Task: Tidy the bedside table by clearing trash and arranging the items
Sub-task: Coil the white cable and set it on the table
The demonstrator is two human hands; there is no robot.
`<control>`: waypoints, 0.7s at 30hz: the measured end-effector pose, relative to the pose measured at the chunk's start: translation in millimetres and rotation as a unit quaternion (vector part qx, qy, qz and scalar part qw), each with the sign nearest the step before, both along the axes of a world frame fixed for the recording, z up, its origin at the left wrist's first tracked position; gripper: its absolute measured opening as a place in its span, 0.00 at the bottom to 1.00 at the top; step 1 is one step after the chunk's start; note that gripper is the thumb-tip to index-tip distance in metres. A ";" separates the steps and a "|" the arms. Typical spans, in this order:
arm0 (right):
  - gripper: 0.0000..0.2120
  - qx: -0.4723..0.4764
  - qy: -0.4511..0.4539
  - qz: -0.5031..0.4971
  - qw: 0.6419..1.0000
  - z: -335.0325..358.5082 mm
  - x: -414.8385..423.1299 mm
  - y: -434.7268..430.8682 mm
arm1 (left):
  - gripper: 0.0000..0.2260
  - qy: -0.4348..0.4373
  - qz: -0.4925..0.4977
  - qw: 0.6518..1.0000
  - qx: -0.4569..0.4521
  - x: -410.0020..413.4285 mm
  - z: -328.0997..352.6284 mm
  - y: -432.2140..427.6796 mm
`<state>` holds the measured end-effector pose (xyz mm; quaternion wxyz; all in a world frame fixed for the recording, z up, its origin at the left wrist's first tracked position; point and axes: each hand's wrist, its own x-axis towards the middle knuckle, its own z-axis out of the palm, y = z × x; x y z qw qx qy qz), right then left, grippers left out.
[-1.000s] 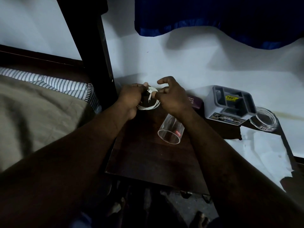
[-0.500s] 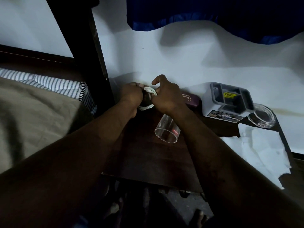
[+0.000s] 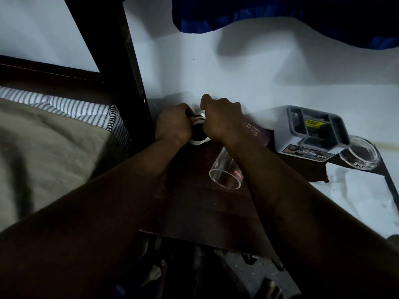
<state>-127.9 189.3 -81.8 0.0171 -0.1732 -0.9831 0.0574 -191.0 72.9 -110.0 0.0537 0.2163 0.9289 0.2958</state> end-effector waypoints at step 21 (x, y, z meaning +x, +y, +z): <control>0.09 -0.129 0.112 -0.076 0.982 33.5 43.2 37.6 | 0.34 -0.063 -0.087 0.993 -0.040 0.1 23.7 -22.1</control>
